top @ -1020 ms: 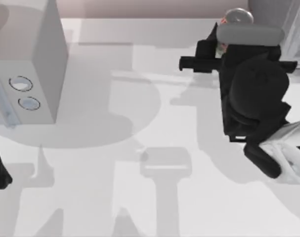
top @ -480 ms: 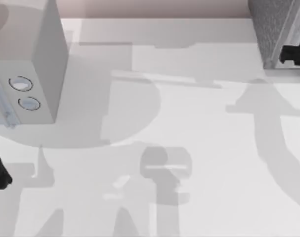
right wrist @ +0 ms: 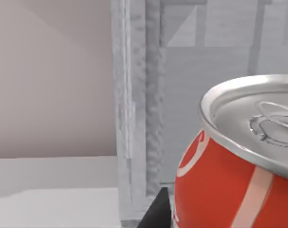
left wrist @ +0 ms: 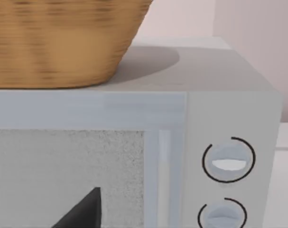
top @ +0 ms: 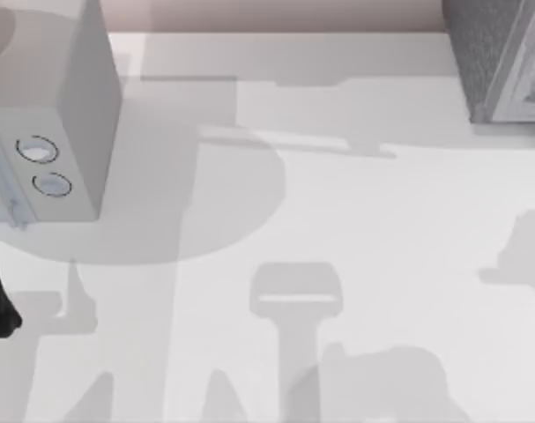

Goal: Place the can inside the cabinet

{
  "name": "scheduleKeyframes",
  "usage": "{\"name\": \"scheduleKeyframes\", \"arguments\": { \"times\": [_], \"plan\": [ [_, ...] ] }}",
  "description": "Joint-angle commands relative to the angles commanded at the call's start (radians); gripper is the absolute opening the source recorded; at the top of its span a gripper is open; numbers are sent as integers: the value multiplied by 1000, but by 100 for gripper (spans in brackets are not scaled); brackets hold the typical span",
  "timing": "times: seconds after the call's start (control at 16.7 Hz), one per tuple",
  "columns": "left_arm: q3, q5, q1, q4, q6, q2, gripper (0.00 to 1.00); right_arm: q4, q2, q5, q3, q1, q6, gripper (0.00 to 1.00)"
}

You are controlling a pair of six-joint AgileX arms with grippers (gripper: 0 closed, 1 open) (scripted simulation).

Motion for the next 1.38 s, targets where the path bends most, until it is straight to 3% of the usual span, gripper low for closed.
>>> {"name": "scheduleKeyframes", "arguments": {
  "times": [0.3, 0.54, 1.02, 1.38],
  "plan": [
    [0, 0, 0, 0, 0, 0, 100, -186, -333, -151, -148, -117, -7, 0],
    [0, 0, 0, 0, 0, 0, 100, -248, -447, -206, -198, -158, -12, 0],
    [0, 0, 0, 0, 0, 0, 100, -254, -426, -201, -175, -155, -9, 0],
    [0, 0, 0, 0, 0, 0, 100, -313, -237, -175, 84, -126, -5, 0]
  ]
}}
